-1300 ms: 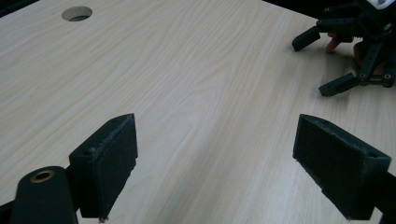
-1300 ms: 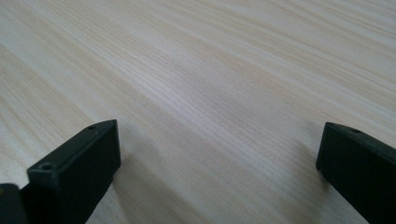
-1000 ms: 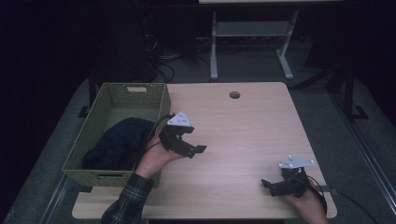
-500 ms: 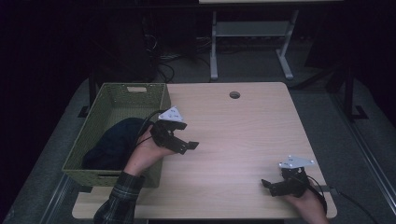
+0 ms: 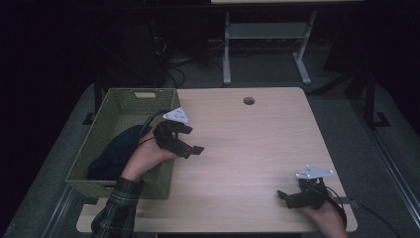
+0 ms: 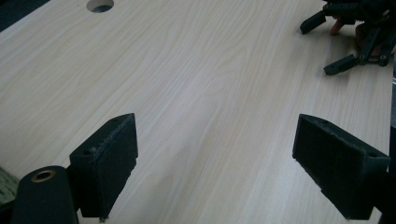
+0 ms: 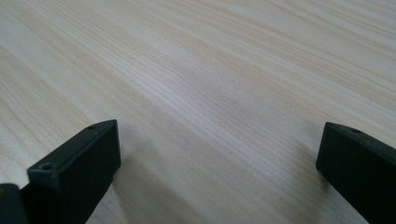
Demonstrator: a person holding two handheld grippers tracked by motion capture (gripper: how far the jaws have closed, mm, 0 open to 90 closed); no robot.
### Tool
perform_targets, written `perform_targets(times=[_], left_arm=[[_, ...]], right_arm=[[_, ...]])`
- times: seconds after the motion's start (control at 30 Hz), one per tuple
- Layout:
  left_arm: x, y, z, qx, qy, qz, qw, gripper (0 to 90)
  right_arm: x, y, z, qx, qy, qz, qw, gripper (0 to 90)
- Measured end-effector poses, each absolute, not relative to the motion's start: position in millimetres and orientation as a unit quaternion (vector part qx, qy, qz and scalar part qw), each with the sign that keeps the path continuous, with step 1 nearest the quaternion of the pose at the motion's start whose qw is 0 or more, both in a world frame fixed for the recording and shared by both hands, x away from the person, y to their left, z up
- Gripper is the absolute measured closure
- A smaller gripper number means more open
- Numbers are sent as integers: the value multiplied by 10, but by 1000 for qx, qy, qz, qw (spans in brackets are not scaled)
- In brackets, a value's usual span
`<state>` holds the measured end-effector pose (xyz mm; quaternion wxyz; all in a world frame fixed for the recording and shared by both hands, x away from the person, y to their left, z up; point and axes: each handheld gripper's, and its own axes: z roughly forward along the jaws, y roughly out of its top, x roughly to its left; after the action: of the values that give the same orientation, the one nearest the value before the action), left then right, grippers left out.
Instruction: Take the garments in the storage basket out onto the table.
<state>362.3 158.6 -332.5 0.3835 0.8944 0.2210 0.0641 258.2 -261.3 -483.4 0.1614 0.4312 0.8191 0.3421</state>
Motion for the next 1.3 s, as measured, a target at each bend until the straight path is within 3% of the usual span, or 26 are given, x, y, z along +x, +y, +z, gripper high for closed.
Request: perform_targets(times=[1.3], left_arm=[[3607, 2209, -3178, 883, 281, 118, 358, 139]], right_arm=[[2583, -2614, -4834, 431, 819, 341, 162, 0]])
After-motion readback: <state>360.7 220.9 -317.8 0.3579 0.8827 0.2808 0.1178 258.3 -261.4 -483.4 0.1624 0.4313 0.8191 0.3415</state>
